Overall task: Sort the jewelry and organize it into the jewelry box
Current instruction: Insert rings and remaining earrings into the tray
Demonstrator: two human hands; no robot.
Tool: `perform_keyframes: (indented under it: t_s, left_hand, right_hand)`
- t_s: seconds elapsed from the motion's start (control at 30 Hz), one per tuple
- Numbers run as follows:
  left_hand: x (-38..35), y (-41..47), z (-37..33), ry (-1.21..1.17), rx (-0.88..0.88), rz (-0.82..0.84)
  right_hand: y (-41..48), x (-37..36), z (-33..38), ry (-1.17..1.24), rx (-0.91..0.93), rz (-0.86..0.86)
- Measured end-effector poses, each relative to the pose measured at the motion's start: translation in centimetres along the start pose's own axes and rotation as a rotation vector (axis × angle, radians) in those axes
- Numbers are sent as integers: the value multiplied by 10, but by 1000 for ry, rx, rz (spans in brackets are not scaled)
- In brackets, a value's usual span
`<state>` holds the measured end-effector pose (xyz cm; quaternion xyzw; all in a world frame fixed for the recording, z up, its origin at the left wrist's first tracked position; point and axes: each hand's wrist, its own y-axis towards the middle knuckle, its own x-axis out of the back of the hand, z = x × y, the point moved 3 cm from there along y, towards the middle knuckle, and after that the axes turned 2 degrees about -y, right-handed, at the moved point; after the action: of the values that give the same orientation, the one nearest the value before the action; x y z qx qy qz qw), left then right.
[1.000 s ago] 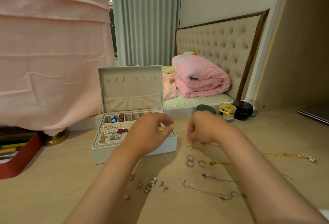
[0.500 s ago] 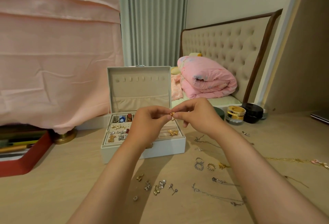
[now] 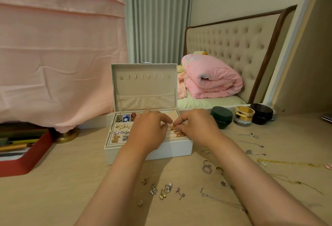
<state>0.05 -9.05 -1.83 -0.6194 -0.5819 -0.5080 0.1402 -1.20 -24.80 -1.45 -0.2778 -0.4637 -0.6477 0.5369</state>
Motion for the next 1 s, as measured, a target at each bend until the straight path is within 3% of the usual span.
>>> perform_keyframes:
  t_s: [0.37, 0.53, 0.73, 0.87, 1.0]
  left_hand:
    - [-8, 0, 1, 1, -57, 84]
    - [-9, 1, -2, 54, -62, 116]
    - [-10, 0, -21, 41, -151, 33]
    - [-24, -5, -41, 54, -279, 55]
    - [-36, -9, -43, 67, -311, 87]
  right_hand:
    - [0, 3, -4, -50, 20, 100]
    - [-5, 23, -14, 42, 7, 107]
    - [-19, 32, -32, -218, -88, 459]
    - [-27, 20, -38, -317, -137, 563]
    - [-30, 16, -36, -408, -132, 561]
